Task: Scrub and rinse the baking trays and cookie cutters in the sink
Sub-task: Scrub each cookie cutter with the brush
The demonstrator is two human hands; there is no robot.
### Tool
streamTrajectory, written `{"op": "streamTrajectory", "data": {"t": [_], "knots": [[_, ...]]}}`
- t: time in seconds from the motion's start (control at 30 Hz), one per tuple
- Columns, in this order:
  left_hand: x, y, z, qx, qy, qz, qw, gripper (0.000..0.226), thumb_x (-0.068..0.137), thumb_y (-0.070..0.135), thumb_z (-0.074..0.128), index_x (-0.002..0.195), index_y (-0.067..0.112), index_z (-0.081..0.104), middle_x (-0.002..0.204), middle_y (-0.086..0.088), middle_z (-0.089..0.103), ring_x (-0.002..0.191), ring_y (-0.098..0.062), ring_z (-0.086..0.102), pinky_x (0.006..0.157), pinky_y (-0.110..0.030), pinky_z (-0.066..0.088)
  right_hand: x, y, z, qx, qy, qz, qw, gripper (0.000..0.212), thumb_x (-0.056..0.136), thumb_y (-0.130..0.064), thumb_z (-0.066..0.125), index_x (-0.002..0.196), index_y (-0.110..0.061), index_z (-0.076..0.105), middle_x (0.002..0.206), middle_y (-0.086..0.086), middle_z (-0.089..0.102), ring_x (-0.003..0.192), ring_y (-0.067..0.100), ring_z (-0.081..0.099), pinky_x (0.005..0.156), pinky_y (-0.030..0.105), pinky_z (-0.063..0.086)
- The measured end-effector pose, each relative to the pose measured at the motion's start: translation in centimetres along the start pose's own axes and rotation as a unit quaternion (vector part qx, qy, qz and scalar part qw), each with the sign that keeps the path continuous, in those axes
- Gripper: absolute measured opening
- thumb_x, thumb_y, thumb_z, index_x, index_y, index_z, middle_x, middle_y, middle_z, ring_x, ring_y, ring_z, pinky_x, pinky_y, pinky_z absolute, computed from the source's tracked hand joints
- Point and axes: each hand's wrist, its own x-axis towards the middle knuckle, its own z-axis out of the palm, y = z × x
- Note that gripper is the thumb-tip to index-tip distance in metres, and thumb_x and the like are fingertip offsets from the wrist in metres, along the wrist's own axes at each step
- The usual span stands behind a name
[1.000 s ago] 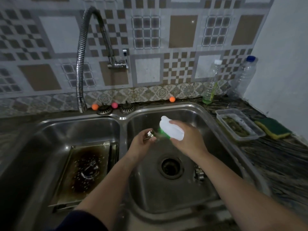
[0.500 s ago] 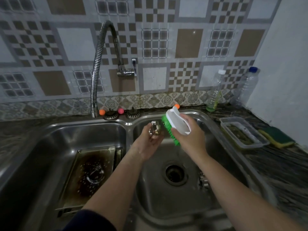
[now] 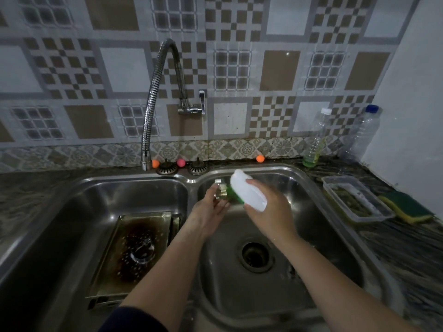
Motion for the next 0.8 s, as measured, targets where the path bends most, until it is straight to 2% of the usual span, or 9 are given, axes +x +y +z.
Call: {"op": "streamTrajectory", "data": {"t": [0.1, 0.2, 0.27, 0.3, 0.47, 0.6, 0.63, 0.7, 0.8], "knots": [[-0.3, 0.6, -0.4, -0.020, -0.010, 0.007, 1.000, 0.041, 0.100, 0.031, 0.042, 0.137, 0.013, 0.046, 0.134, -0.008, 0.056, 0.114, -0.020, 0.059, 0.091, -0.029, 0.047, 0.1, -0.7, -0.2, 0.041, 0.002, 0.012, 0.999, 0.060, 0.076, -0.019, 0.078, 0.129, -0.035, 0.054, 0.130, -0.014, 0.052, 0.117, 0.006, 0.046, 0.083, 0.004, 0.037], [-0.9, 1.3, -0.5, 0.015, 0.023, 0.009, 1.000, 0.051, 0.099, 0.036, 0.044, 0.139, 0.004, 0.041, 0.140, -0.011, 0.048, 0.131, -0.026, 0.047, 0.097, -0.031, 0.043, -0.7, -1.9, 1.1, 0.044, -0.064, -0.024, 0.997, 0.059, 0.078, -0.019, 0.075, 0.130, -0.036, 0.053, 0.129, -0.014, 0.052, 0.117, 0.007, 0.047, 0.092, 0.019, 0.045], [-1.2, 1.2, -1.1, 0.029, 0.047, 0.023, 0.998, 0.054, 0.098, 0.037, 0.046, 0.139, 0.003, 0.040, 0.143, -0.013, 0.046, 0.133, -0.026, 0.044, 0.095, -0.029, 0.044, -0.4, -2.1, 1.9, 0.025, -0.027, -0.002, 0.999, 0.060, 0.077, -0.018, 0.075, 0.130, -0.037, 0.053, 0.129, -0.009, 0.053, 0.117, 0.014, 0.049, 0.094, 0.033, 0.049], [-1.2, 1.2, -1.5, 0.025, 0.050, 0.029, 0.998, 0.054, 0.098, 0.037, 0.046, 0.139, 0.003, 0.040, 0.142, -0.014, 0.046, 0.133, -0.026, 0.045, 0.095, -0.029, 0.045, -0.1, -2.2, 2.1, 0.028, -0.013, 0.016, 0.999, 0.061, 0.078, -0.019, 0.075, 0.130, -0.038, 0.052, 0.128, -0.010, 0.053, 0.116, 0.013, 0.048, 0.093, 0.034, 0.050], [-1.9, 2.2, -3.5, -0.001, -0.013, 0.023, 1.000, 0.044, 0.099, 0.034, 0.045, 0.128, 0.002, 0.056, 0.119, -0.012, 0.067, 0.109, -0.020, 0.064, 0.092, -0.029, 0.048, -0.4, -3.6, 4.3, 0.080, -0.061, 0.003, 0.995, 0.059, 0.077, -0.023, 0.075, 0.129, -0.035, 0.052, 0.127, -0.010, 0.055, 0.115, 0.009, 0.051, 0.089, 0.022, 0.043], [-3.1, 2.2, -4.8, 0.088, 0.050, 0.106, 0.989, 0.036, 0.093, 0.023, 0.060, 0.123, 0.002, 0.060, 0.094, -0.002, 0.072, 0.081, -0.008, 0.068, 0.076, -0.016, 0.052, 0.5, -4.7, 5.4, 0.081, -0.012, 0.049, 0.995, 0.056, 0.077, -0.024, 0.073, 0.129, -0.032, 0.054, 0.123, -0.008, 0.057, 0.112, 0.010, 0.052, 0.090, 0.025, 0.044], [-3.2, 2.5, -5.4, 0.172, 0.092, 0.148, 0.970, 0.037, 0.090, 0.020, 0.065, 0.122, 0.004, 0.060, 0.093, 0.002, 0.070, 0.080, -0.004, 0.066, 0.074, -0.011, 0.051, 0.7, -5.1, 5.5, 0.094, -0.011, 0.037, 0.995, 0.055, 0.077, -0.023, 0.073, 0.129, -0.031, 0.055, 0.123, -0.010, 0.057, 0.111, 0.007, 0.051, 0.090, 0.022, 0.042], [-3.1, 3.1, -7.0, 0.349, 0.157, 0.236, 0.893, 0.039, 0.082, 0.017, 0.074, 0.117, 0.007, 0.063, 0.094, 0.005, 0.070, 0.080, 0.000, 0.064, 0.072, -0.008, 0.051, 0.7, -5.8, 6.1, 0.091, -0.045, 0.005, 0.995, 0.055, 0.075, -0.020, 0.075, 0.127, -0.030, 0.057, 0.122, -0.011, 0.058, 0.108, 0.004, 0.050, 0.087, 0.016, 0.037], [-3.2, 3.9, -9.2, 0.479, 0.169, 0.304, 0.806, 0.036, 0.071, 0.017, 0.081, 0.106, 0.012, 0.070, 0.084, 0.008, 0.071, 0.073, 0.004, 0.064, 0.072, -0.007, 0.050, 0.8, -5.9, 7.3, 0.044, -0.073, -0.003, 0.996, 0.057, 0.073, -0.017, 0.075, 0.126, -0.028, 0.058, 0.124, -0.003, 0.060, 0.112, 0.014, 0.055, 0.088, 0.018, 0.039]]}}
